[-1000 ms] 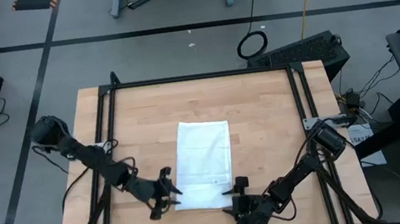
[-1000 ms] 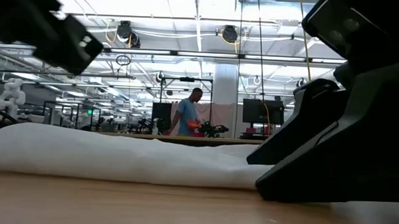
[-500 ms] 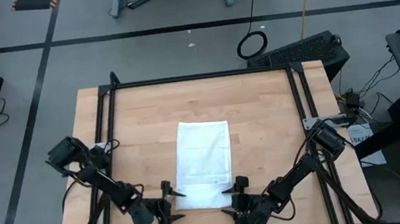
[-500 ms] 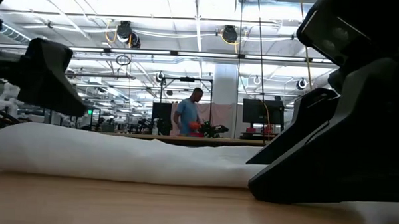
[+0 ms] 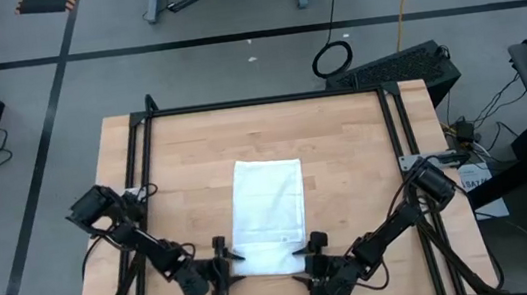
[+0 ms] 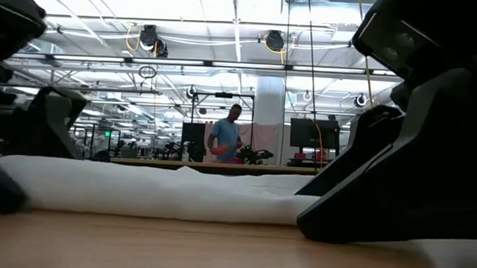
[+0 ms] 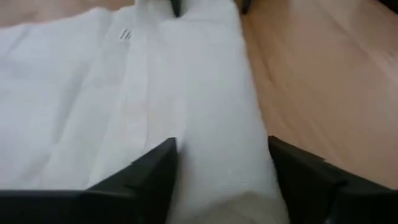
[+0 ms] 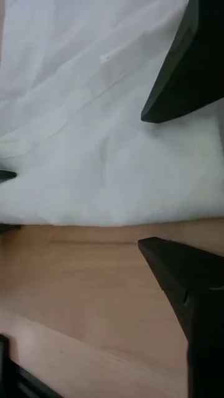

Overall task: Roll towel
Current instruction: Roll the white towel

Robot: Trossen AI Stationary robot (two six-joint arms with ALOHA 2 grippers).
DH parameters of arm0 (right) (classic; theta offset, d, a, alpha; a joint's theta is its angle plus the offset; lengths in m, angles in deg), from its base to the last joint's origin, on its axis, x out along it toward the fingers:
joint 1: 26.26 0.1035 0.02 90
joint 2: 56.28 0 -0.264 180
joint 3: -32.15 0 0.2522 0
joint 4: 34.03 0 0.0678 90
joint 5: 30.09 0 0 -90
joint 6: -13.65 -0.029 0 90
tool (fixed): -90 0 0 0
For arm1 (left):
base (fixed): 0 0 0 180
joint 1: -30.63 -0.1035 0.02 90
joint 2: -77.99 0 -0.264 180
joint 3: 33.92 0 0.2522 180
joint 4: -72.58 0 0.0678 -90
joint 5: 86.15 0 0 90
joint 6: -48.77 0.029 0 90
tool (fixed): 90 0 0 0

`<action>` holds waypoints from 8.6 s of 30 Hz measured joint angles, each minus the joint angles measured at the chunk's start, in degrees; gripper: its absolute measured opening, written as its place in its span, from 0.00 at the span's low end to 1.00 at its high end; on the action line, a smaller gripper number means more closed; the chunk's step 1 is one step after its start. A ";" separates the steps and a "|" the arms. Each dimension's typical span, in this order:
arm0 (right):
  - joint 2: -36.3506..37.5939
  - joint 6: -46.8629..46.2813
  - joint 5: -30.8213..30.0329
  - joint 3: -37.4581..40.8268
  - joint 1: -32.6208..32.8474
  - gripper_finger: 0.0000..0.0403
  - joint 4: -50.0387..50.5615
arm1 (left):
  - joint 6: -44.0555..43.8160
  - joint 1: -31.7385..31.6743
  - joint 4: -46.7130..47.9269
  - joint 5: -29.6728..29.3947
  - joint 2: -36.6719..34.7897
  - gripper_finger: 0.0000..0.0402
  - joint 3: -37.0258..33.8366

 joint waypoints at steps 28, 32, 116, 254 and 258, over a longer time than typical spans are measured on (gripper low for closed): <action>3.55 13.47 -8.64 0.05 3.57 0.78 1.85 | -20.28 -11.46 1.95 19.92 -10.10 0.04 -2.84; 3.42 15.95 -4.36 0.02 2.26 0.78 2.34 | -21.35 -12.50 2.12 21.19 -10.08 0.02 -2.84; 9.59 -22.45 38.97 0.02 -13.50 0.00 13.55 | 4.92 1.41 1.05 -6.50 -4.90 0.84 2.68; -1.10 -7.27 -0.35 -4.63 -0.97 0.64 12.44 | 24.52 -15.76 21.44 16.70 -12.02 0.78 2.82; -1.10 -7.14 -0.34 -4.63 -0.97 0.64 12.42 | 24.24 -17.94 22.52 20.99 -12.02 0.74 2.82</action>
